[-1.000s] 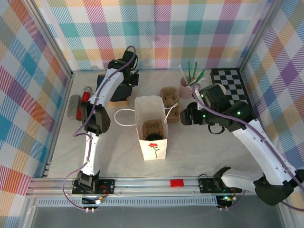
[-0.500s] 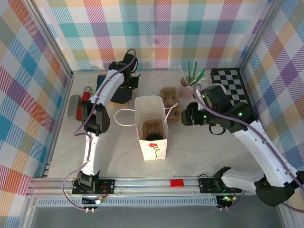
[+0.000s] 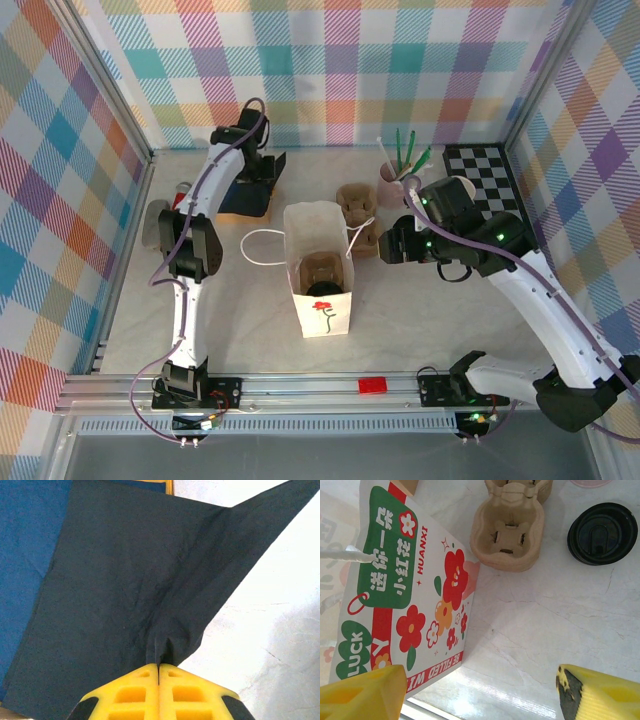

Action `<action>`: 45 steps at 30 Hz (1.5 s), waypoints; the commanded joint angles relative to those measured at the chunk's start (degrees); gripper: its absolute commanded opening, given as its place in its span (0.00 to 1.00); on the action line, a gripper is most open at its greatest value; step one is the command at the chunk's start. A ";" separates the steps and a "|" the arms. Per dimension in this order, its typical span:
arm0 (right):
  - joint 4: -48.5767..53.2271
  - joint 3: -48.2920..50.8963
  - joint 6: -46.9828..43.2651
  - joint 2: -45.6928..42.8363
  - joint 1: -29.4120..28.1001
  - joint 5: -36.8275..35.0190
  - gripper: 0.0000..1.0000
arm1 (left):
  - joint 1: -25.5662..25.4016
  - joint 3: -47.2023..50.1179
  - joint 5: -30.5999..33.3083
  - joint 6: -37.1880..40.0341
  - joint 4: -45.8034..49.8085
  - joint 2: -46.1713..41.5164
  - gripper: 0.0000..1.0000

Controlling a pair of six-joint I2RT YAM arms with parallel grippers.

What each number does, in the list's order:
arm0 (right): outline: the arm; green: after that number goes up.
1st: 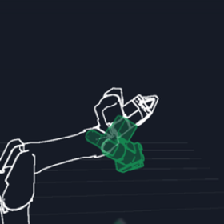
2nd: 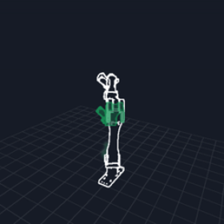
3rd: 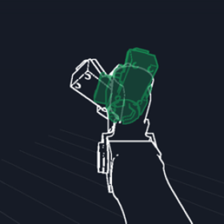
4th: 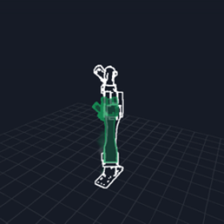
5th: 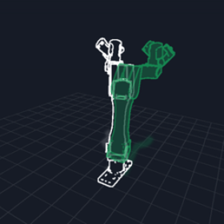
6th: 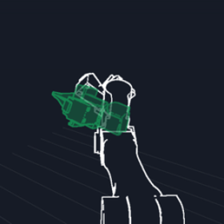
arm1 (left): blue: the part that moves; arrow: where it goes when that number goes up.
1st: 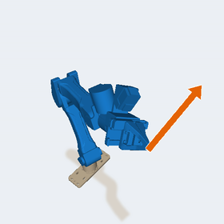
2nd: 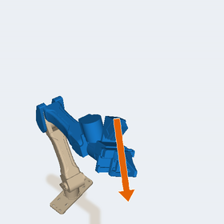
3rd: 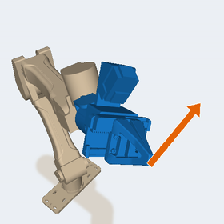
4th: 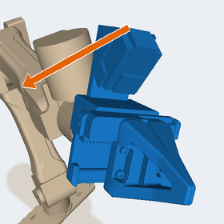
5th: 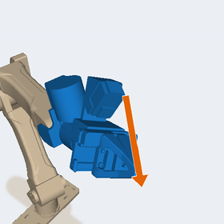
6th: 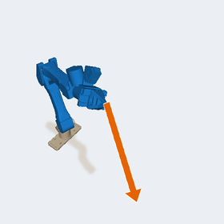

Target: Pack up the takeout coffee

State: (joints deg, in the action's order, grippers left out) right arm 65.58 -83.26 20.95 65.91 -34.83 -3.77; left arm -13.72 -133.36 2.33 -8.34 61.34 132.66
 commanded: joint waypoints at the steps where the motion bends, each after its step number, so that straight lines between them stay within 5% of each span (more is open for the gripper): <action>1: -0.28 -0.41 1.11 -0.05 0.30 1.04 0.78 | 0.09 0.38 -1.35 -0.65 0.18 -2.67 0.04; 39: -0.08 0.00 1.42 -0.78 0.29 0.72 0.78 | 8.73 -4.45 2.64 -0.28 3.16 5.35 0.08; 43: 0.16 -0.16 1.46 -1.00 0.29 0.65 0.78 | 9.22 -6.42 3.81 -0.58 4.66 5.89 0.25; 45: 0.05 -0.02 1.45 -1.13 0.29 0.52 0.78 | 9.16 -6.39 3.63 -0.79 4.54 4.97 0.49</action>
State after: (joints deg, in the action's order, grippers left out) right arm 65.58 -83.24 21.87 65.76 -34.83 -3.77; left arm -4.93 -137.47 4.71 -9.32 63.55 138.85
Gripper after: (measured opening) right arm 0.784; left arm 0.401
